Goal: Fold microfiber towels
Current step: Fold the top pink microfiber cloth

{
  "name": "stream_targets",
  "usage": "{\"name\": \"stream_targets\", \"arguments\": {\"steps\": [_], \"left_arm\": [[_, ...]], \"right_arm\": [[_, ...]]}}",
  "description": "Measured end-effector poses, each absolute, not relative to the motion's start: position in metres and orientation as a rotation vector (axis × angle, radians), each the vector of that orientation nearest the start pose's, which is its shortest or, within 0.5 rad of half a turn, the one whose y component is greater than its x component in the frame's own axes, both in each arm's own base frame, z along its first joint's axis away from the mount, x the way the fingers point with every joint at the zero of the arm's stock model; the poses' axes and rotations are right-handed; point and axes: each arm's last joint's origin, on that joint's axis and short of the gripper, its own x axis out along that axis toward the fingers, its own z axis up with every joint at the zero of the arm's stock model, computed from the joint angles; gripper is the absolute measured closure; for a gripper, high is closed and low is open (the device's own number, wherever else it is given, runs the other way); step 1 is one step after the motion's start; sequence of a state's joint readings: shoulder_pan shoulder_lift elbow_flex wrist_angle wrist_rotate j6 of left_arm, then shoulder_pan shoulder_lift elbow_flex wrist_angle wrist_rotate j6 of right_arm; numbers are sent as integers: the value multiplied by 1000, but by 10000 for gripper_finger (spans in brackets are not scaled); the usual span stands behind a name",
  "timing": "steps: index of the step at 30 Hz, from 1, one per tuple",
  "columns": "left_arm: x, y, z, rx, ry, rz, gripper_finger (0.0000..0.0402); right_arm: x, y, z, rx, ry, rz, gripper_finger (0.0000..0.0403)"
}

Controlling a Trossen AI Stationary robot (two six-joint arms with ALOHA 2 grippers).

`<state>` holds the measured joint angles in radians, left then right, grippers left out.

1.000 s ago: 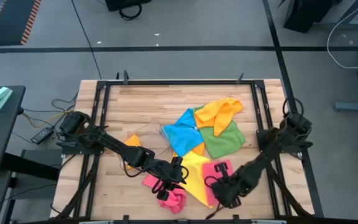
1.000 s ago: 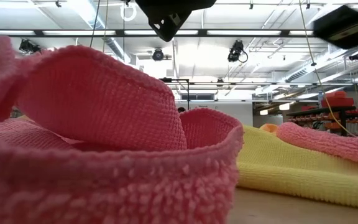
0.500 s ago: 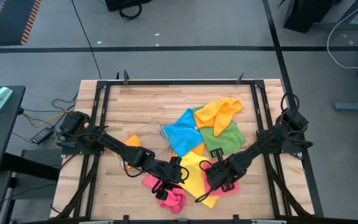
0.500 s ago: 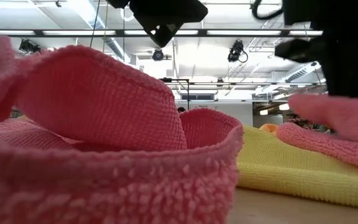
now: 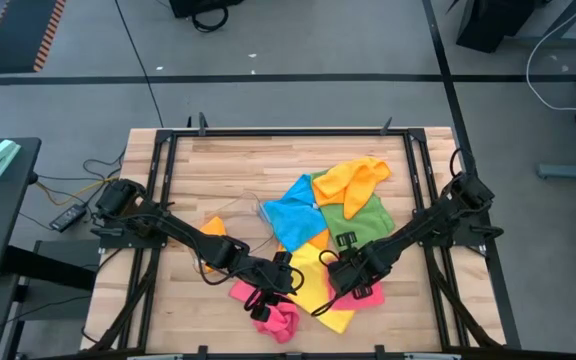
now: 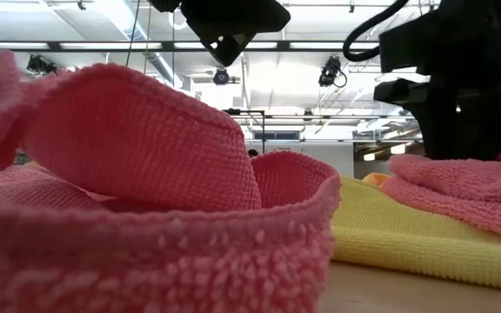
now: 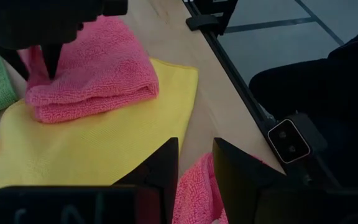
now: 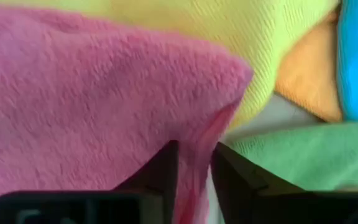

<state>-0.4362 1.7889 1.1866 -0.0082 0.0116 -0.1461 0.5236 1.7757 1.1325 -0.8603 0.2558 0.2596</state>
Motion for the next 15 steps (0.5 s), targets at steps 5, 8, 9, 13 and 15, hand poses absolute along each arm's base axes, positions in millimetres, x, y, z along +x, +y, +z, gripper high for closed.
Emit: {"name": "stream_targets", "arguments": {"steps": [5, 8, 9, 13, 15], "left_arm": [[355, -166, 216, -10, 633, -388, 294], [355, -166, 216, -14, 635, -387, 294], [355, -166, 216, -15, 636, -386, 294], [355, -166, 216, -34, 641, -380, 294], [355, -166, 216, -34, 641, -380, 294]], "right_arm": [[267, 145, 193, -354, 1380, -48, 262], [262, 151, 209, -293, 1269, -30, 258], [259, 155, 212, -269, 1213, -12, 258], [243, 170, 202, -169, 953, 41, 257], [231, 172, 191, -116, 865, 43, 257]]}}
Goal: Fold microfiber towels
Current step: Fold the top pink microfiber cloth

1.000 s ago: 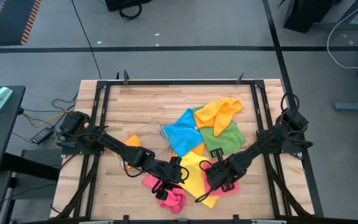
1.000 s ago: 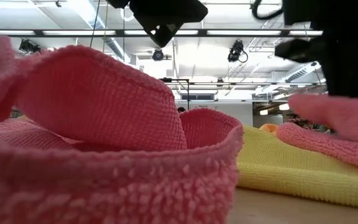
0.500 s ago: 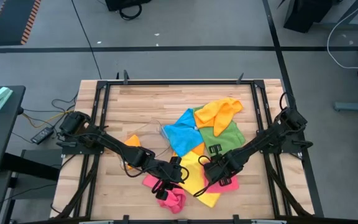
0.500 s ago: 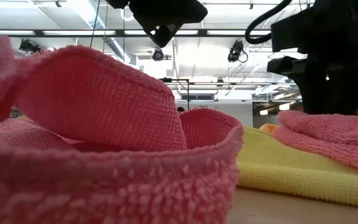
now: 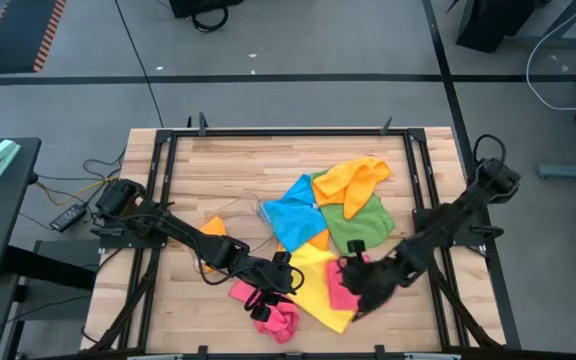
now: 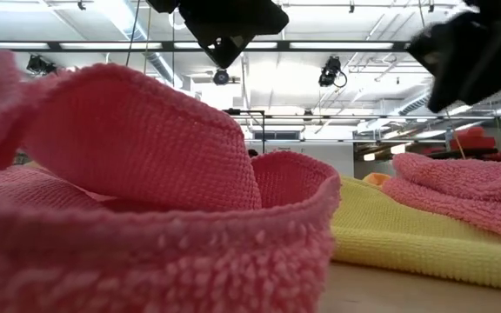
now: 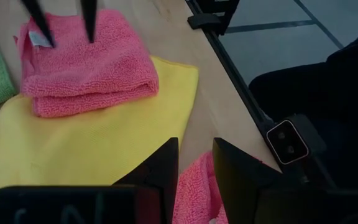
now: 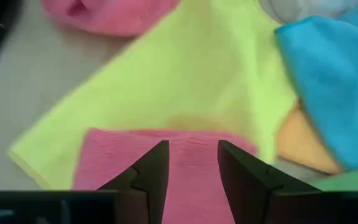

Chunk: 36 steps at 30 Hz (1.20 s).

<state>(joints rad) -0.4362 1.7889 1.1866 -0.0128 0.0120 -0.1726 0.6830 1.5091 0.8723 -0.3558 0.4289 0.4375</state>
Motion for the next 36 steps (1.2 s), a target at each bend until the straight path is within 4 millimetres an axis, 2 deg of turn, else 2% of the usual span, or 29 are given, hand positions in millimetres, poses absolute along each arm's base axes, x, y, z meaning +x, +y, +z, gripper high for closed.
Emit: {"name": "stream_targets", "arguments": {"steps": [4, 8, 13, 18, 23, 31, 36], "left_arm": [[356, -166, 217, -37, 624, -382, 294], [358, -166, 220, -35, 583, -349, 294], [365, -162, 218, -10, 524, -215, 294], [377, -164, 191, 120, 520, -151, 294], [394, -171, 185, 211, 567, -112, 294], [428, -187, 173, 486, 672, -149, 289], [442, -198, 164, 783, 708, -119, 233]], "right_arm": [[206, 166, 173, -2, 828, 9, 257], [192, 171, 169, 34, 834, 26, 257], [188, 176, 167, 42, 841, 39, 257], [188, 176, 167, 89, 835, 12, 257], [186, 177, 167, 143, 847, 0, 257], [180, 178, 167, 271, 934, -3, 257], [177, 181, 168, 258, 889, -23, 257]]}}
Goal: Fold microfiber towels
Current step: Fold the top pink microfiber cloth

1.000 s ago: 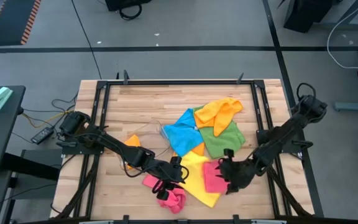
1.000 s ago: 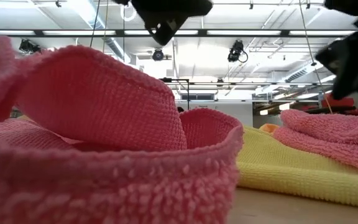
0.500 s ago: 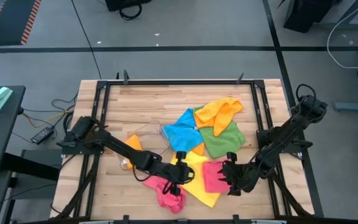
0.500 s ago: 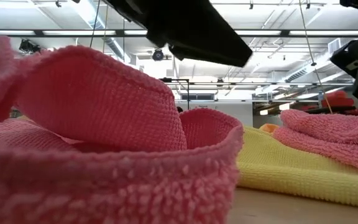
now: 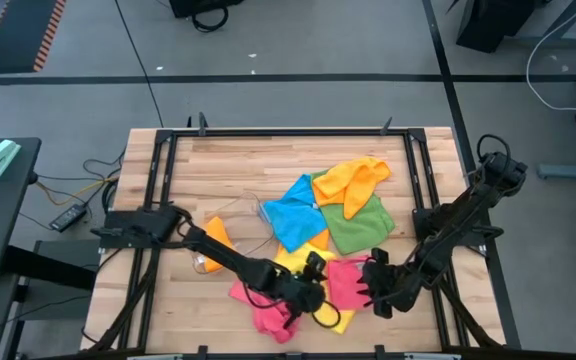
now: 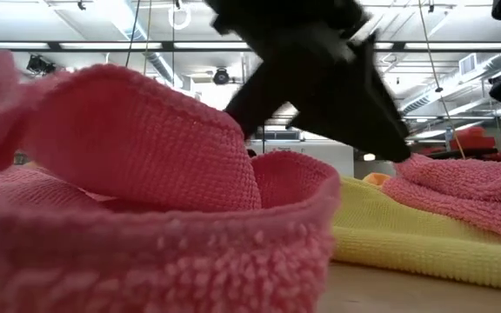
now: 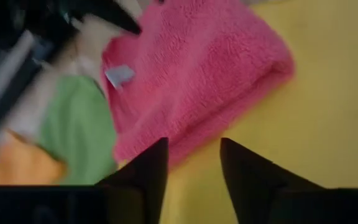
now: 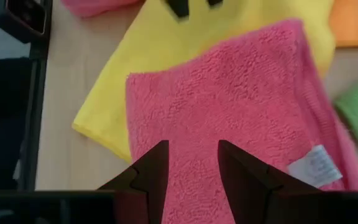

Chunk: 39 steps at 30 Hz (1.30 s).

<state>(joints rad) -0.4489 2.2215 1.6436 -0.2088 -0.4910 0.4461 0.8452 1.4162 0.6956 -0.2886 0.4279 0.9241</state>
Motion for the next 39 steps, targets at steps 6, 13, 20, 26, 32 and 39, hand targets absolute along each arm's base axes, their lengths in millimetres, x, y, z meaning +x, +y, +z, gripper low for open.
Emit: {"name": "stream_targets", "arguments": {"steps": [6, 13, 20, 26, 32, 39], "left_arm": [[452, -202, 150, 1175, 731, -171, 158], [457, -190, 144, 1334, 716, -203, 142], [461, -184, 144, 1351, 690, -286, 166], [466, -172, 144, 1333, 697, -289, 175], [470, -163, 144, 1311, 690, -325, 176], [470, -162, 143, 1313, 688, -332, 214]], "right_arm": [[173, 185, 170, 215, 790, -73, 257], [171, 190, 173, 224, 707, -103, 257], [170, 194, 175, 251, 671, -95, 257], [170, 195, 176, 250, 643, -105, 257], [170, 195, 176, 251, 639, -107, 257], [170, 195, 176, 245, 638, -106, 257]]}}
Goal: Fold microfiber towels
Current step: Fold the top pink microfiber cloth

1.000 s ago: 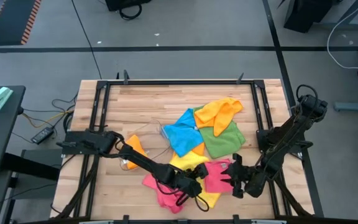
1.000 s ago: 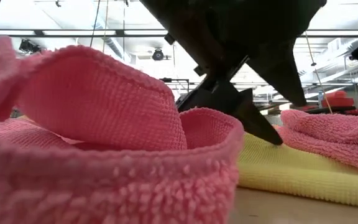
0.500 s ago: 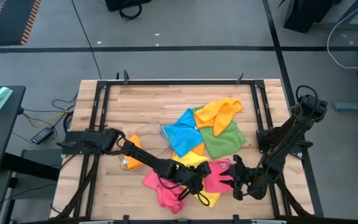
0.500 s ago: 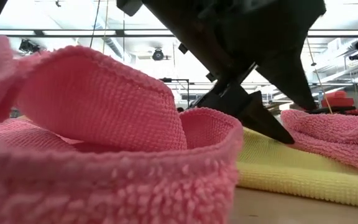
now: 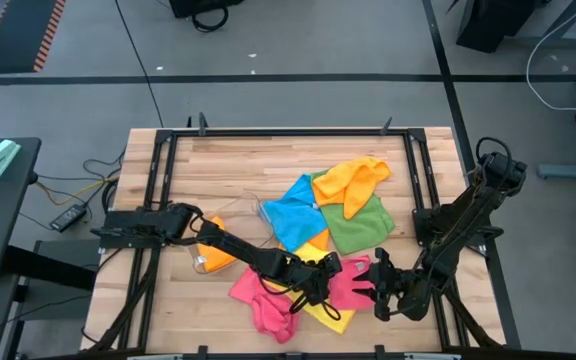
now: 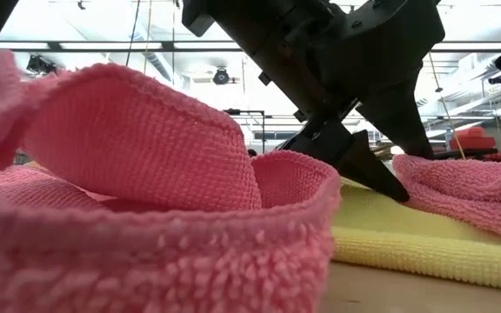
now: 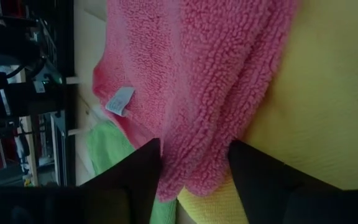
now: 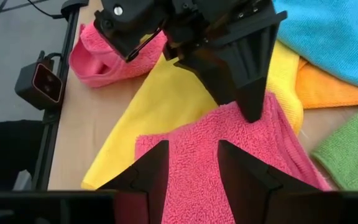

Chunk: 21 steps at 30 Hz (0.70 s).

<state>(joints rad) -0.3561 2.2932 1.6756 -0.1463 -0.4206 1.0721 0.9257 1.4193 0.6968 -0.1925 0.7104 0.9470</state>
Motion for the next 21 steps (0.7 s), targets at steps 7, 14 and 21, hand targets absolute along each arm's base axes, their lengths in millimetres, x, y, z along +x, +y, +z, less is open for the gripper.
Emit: {"name": "stream_targets", "arguments": {"steps": [7, 14, 21], "left_arm": [[470, -162, 143, 1233, 695, -302, 318], [459, -174, 146, 1038, 793, -391, 383], [450, -202, 183, 912, 880, -419, 394]], "right_arm": [[171, 196, 176, 244, 626, -109, 257], [183, 211, 162, 232, 575, -60, 269], [187, 218, 156, 248, 593, -29, 281]]}}
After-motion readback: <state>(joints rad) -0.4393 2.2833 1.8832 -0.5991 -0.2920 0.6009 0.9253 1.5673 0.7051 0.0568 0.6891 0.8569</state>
